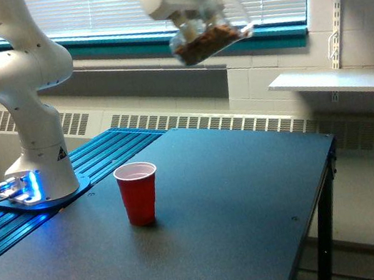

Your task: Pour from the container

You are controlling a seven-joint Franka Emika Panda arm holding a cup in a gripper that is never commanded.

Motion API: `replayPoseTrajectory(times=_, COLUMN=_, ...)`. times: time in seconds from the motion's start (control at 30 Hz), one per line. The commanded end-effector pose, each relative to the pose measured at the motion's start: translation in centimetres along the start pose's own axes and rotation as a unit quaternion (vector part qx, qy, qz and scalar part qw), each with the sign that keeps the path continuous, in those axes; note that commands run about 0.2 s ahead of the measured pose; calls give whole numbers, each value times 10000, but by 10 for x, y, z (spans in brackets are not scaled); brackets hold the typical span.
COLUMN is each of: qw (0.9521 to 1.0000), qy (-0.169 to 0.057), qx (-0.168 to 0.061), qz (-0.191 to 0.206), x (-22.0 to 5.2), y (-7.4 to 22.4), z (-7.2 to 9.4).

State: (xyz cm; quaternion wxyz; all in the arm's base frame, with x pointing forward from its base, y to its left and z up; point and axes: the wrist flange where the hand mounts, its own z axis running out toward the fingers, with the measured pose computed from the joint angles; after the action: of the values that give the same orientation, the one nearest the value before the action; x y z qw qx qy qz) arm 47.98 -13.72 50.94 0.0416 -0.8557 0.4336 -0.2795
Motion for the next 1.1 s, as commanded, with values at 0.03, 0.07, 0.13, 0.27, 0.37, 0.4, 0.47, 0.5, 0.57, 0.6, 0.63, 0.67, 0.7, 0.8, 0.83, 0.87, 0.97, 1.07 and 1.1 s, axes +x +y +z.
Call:
replayPoseTrajectory(times=0.03, qw=9998, qy=181, qx=-5, qz=-52, x=4, y=24, z=-13)
replayPoseTrajectory(times=0.07, qw=9998, qy=168, qx=-32, qz=-58, x=3, y=29, z=-13)
replayPoseTrajectory(times=0.13, qw=9998, qy=155, qx=-81, qz=-48, x=1, y=36, z=-14)
replayPoseTrajectory(times=0.27, qw=9998, qy=121, qx=-173, qz=-41, x=-6, y=52, z=-15)
replayPoseTrajectory(times=0.37, qw=9997, qy=86, qx=-217, qz=-24, x=-13, y=63, z=-15)
replayPoseTrajectory(times=0.4, qw=9997, qy=78, qx=-237, qz=-19, x=-15, y=66, z=-15)
replayPoseTrajectory(times=0.47, qw=9996, qy=66, qx=-292, qz=-12, x=-21, y=73, z=-15)
replayPoseTrajectory(times=0.5, qw=9995, qy=50, qx=-308, qz=-29, x=-23, y=76, z=-15)
replayPoseTrajectory(times=0.57, qw=9994, qy=3, qx=-331, qz=-11, x=-28, y=82, z=-15)
replayPoseTrajectory(times=0.6, qw=9994, qy=-10, qx=-355, qz=0, x=-32, y=85, z=-14)
replayPoseTrajectory(times=0.63, qw=9993, qy=-25, qx=-371, qz=-8, x=-34, y=88, z=-14)
replayPoseTrajectory(times=0.67, qw=9992, qy=-51, qx=-386, qz=-20, x=-37, y=90, z=-14)
replayPoseTrajectory(times=0.7, qw=9992, qy=-72, qx=-400, qz=-23, x=-39, y=93, z=-14)
replayPoseTrajectory(times=0.8, qw=9989, qy=-121, qx=-461, qz=-39, x=-47, y=100, z=-13)
replayPoseTrajectory(times=0.83, qw=9987, qy=-138, qx=-489, qz=-49, x=-49, y=103, z=-14)
replayPoseTrajectory(times=0.87, qw=9985, qy=-142, qx=-519, qz=-57, x=-51, y=105, z=-14)
replayPoseTrajectory(times=0.97, qw=9981, qy=-170, qx=-578, qz=-87, x=-57, y=110, z=-15)
replayPoseTrajectory(times=1.07, qw=9976, qy=-194, qx=-656, qz=-140, x=-62, y=115, z=-16)
replayPoseTrajectory(times=1.1, qw=9973, qy=-206, qx=-679, qz=-165, x=-64, y=117, z=-16)
